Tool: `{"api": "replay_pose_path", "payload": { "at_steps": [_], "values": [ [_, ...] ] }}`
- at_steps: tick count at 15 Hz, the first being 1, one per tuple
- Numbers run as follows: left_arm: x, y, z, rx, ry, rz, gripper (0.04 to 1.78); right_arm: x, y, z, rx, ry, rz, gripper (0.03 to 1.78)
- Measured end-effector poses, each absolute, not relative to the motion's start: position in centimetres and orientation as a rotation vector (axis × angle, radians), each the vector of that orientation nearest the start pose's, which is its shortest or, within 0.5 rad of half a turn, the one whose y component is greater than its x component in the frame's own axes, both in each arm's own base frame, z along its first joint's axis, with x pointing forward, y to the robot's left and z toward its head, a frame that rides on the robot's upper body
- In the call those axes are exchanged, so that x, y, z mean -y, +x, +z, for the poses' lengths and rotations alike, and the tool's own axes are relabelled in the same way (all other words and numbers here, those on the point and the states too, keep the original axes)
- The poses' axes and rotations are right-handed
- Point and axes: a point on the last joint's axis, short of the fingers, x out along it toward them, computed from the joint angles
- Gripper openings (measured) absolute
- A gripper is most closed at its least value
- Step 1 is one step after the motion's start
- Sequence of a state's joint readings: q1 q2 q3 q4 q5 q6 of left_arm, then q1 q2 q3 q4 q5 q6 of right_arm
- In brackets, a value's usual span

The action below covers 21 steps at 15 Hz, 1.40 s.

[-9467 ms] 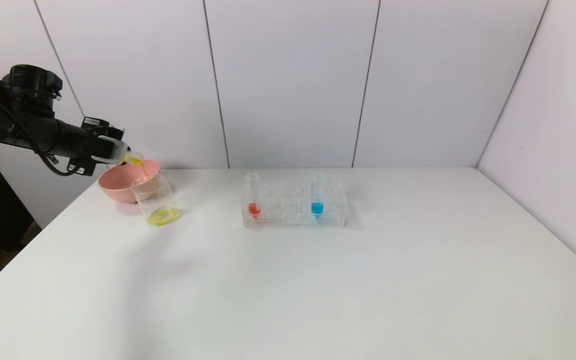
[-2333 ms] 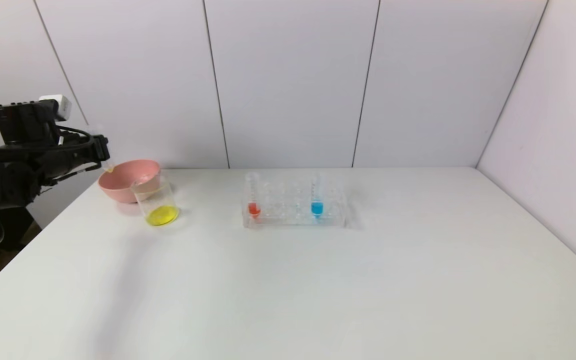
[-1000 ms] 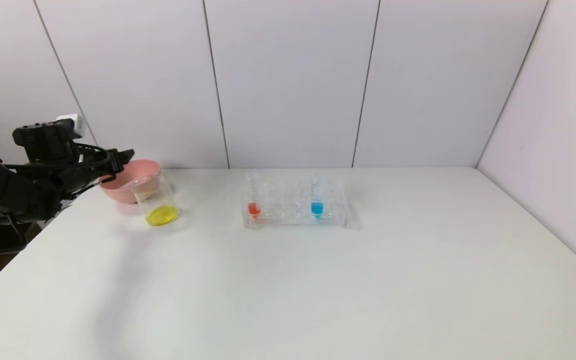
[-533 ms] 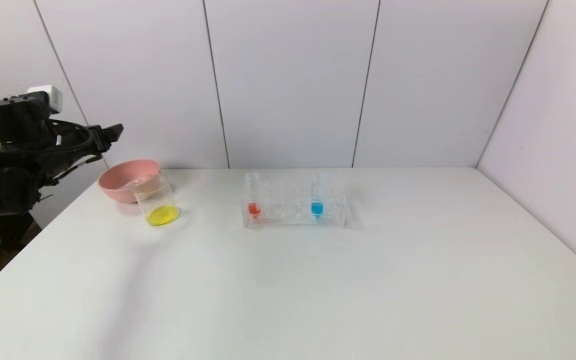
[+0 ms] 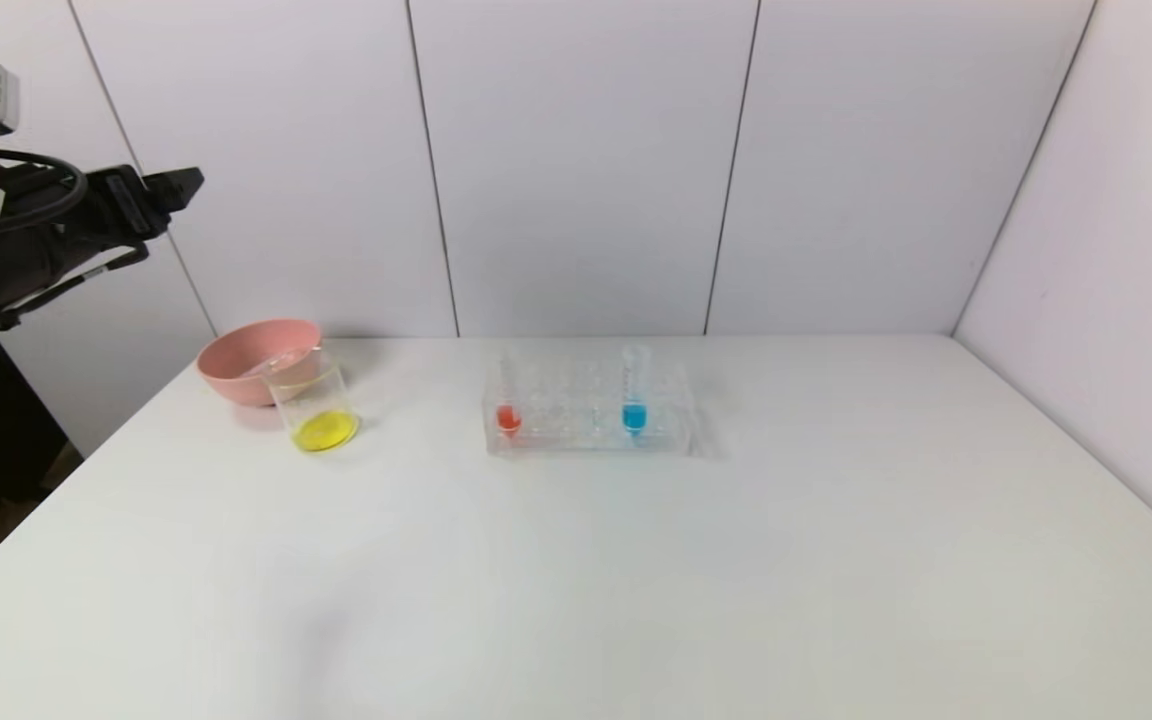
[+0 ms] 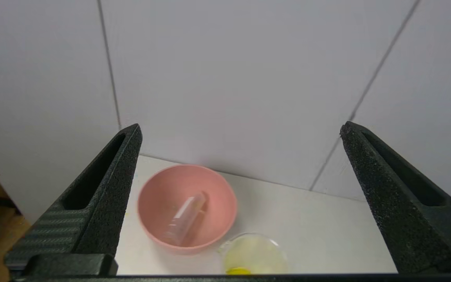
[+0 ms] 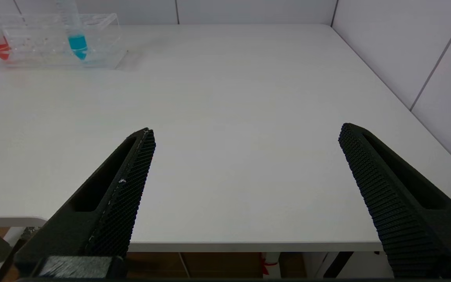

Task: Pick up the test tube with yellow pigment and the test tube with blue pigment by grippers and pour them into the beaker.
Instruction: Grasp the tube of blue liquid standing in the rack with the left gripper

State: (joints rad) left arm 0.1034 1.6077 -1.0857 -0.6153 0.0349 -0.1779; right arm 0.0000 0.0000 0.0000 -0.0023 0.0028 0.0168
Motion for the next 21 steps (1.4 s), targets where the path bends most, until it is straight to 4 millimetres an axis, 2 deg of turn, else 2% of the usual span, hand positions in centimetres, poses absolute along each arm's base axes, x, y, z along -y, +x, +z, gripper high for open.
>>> {"api": "replay_pose_path", "payload": {
  "at_steps": [11,14,17,21],
  "values": [
    [8.1,22.5,26.0,-0.012,-0.22,-0.295,1.76,0.0,-2.3,7.6,0.002,0.017,0.003,1.71],
    [11.3,21.0,25.4,-0.04,-0.214,-0.361,1.76,0.0,-2.3,7.6,0.003,0.017,0.003,1.71],
    [14.1,21.2,24.0,-0.084,-0.196,-0.417,1.76,0.0,-2.3,7.6,0.003,0.017,0.003,1.71],
    [17.7,23.5,21.8,-0.072,-0.194,-0.455,1.76,0.0,-2.3,7.6,0.003,0.017,0.003,1.71]
  ]
}}
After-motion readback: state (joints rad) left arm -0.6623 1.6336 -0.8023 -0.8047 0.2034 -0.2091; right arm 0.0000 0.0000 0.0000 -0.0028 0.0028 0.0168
